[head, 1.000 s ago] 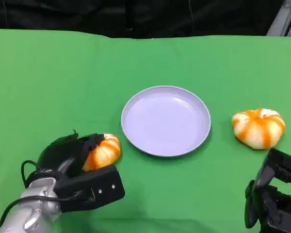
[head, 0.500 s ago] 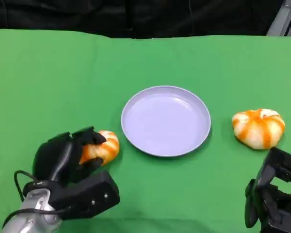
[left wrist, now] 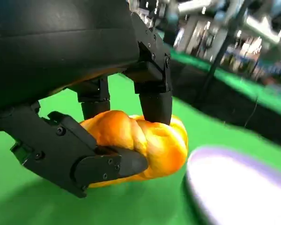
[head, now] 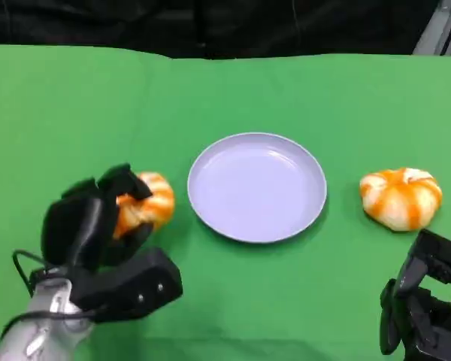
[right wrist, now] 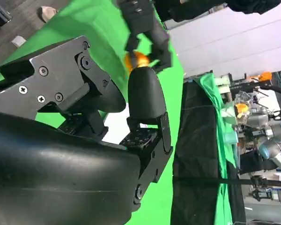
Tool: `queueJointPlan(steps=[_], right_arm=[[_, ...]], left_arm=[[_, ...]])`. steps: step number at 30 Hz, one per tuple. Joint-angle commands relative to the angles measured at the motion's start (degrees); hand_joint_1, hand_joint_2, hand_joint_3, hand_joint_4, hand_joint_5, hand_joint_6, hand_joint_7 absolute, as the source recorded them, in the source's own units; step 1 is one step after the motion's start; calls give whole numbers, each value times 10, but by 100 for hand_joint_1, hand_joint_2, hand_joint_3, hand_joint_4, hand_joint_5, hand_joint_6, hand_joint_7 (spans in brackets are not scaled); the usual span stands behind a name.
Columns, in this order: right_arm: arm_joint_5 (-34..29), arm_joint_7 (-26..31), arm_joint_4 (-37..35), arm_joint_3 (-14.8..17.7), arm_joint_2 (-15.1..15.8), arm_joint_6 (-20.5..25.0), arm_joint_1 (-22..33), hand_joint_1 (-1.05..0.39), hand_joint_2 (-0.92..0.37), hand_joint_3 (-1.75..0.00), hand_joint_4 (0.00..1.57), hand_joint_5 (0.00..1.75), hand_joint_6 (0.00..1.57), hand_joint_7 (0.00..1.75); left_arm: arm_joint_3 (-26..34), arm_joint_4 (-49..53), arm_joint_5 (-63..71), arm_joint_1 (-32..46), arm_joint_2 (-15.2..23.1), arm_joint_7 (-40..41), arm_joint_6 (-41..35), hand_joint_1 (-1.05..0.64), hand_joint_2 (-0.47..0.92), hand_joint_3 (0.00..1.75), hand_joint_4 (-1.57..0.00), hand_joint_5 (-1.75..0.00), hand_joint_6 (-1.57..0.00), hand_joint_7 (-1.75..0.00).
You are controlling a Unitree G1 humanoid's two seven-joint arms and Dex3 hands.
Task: Grasp the bread from the table and place it into the plate.
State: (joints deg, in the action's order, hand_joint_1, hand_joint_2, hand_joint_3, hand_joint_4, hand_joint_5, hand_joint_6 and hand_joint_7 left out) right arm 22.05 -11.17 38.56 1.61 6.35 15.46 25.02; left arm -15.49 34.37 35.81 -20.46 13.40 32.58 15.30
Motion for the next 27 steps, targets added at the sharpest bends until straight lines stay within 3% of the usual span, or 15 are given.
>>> queueJointPlan(steps=[1,6,14,17,19,24,27], right_arm=[[3,2,6,4,2,0,3,-5,-62,-123,95,175,66,175],[4,-1,4,5,5,0,1,-4,-63,-122,95,175,65,175],[1,0,4,2,4,-1,3,-5,-63,-121,94,175,65,175],[-9,9,13,-3,4,5,7,-6,-62,-119,93,175,65,175],[-13,12,17,-8,3,6,9,-6,-63,-118,92,175,64,175],[-10,11,19,-22,-4,-2,15,-5,-64,-117,93,175,65,175],[-19,14,20,-31,-6,-8,18,-4,-63,-118,93,175,66,175]], left_arm=[[15,-57,-3,-6,13,-14,-11,-6,53,110,-80,-175,-71,-168],[1,-120,7,-45,-3,-41,2,-10,45,126,-83,-175,-71,-170],[-26,-120,13,-91,-39,-83,-13,-10,46,119,-81,-175,-70,-171],[-52,-60,25,-141,-64,-94,-14,-7,46,111,-80,-175,-68,-172],[-68,-2,32,-177,-81,-89,-4,-7,54,98,-79,-175,-66,-174],[-94,129,37,-242,-113,-70,19,-6,58,88,-78,-175,-63,-174],[-111,185,48,-265,-127,-60,12,-7,66,68,-77,-175,-59,-175]])
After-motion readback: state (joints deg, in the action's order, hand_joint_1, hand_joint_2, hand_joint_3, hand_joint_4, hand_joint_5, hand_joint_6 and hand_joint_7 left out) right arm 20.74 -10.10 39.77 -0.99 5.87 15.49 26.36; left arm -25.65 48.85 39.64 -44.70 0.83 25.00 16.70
